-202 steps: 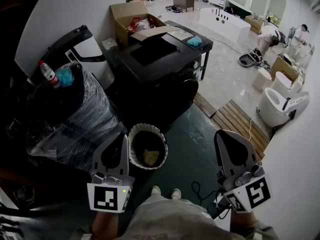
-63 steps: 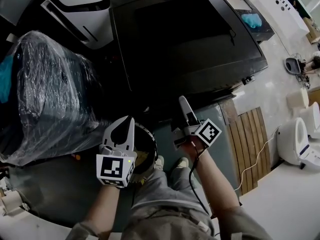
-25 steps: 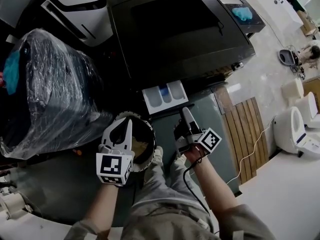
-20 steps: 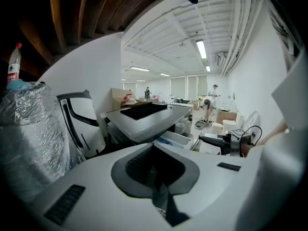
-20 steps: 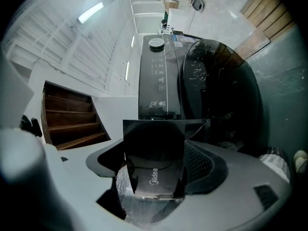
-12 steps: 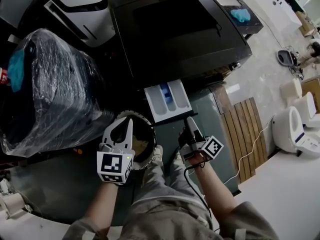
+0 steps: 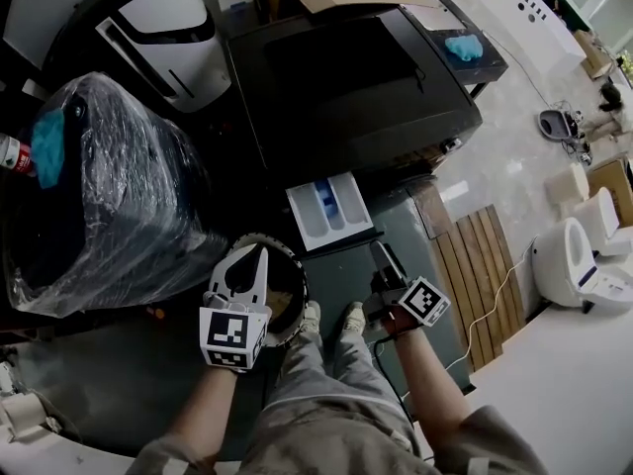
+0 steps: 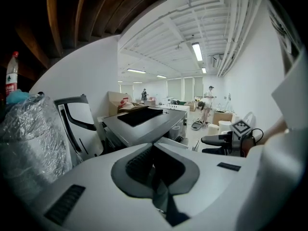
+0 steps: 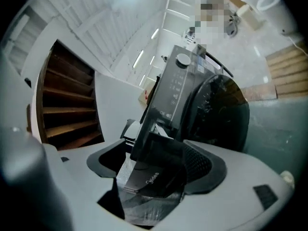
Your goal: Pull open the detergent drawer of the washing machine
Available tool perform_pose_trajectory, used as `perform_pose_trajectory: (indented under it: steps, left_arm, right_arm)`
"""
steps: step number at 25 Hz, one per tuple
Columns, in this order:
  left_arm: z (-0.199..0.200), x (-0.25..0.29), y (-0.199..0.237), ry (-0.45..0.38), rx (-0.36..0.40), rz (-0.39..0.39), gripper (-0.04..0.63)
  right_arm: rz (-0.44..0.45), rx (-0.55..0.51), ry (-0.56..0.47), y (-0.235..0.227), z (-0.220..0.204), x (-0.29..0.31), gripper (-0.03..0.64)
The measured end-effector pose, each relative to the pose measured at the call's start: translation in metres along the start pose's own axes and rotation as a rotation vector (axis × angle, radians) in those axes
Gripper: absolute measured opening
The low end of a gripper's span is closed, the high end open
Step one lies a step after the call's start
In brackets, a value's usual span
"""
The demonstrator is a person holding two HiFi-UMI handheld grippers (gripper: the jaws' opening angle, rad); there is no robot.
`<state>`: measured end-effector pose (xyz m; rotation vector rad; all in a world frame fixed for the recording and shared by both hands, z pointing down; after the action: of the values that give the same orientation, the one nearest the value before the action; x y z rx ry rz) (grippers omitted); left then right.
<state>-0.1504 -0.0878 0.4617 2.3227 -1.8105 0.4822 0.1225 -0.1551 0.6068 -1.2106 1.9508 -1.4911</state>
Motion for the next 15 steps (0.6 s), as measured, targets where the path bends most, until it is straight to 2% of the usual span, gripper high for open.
perform_pose_trajectory:
  steps: [3,4,6,11,15]
  left_arm:
    - [0.013,-0.003,-0.003,-0.004,0.072,-0.009,0.017]
    - [0.017,-0.004,-0.003,-0.009,0.076,-0.012,0.017]
    - [0.025,-0.006,-0.003,-0.02,0.054,-0.016,0.017]
    - [0.051,-0.011,0.004,-0.075,0.045,0.001,0.017]
    - [0.073,-0.014,0.007,-0.111,0.06,0.004,0.017]
  right_arm:
    - [0.026,-0.158,-0.008,0.026,0.026,-0.006,0.382]
    - [0.031,-0.22,-0.015,0.034,0.034,-0.008,0.36]
    - [0.036,-0.365,-0.037,0.053,0.05,-0.013,0.247]
    - [0.077,-0.729,-0.055,0.107,0.078,-0.022,0.201]
    - [0.124,-0.899,-0.08,0.151,0.088,-0.03,0.132]
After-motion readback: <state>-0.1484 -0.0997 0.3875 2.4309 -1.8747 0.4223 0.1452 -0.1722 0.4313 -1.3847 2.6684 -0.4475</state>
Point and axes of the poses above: the fingertips, and each gripper's own axes: x forward along the fingers, y to its left, z out of its top, the point moved 6 cm from there along -x, backward along the fingers, and after that the axes turned 8 degrees about -y, right-handed, at the moved point
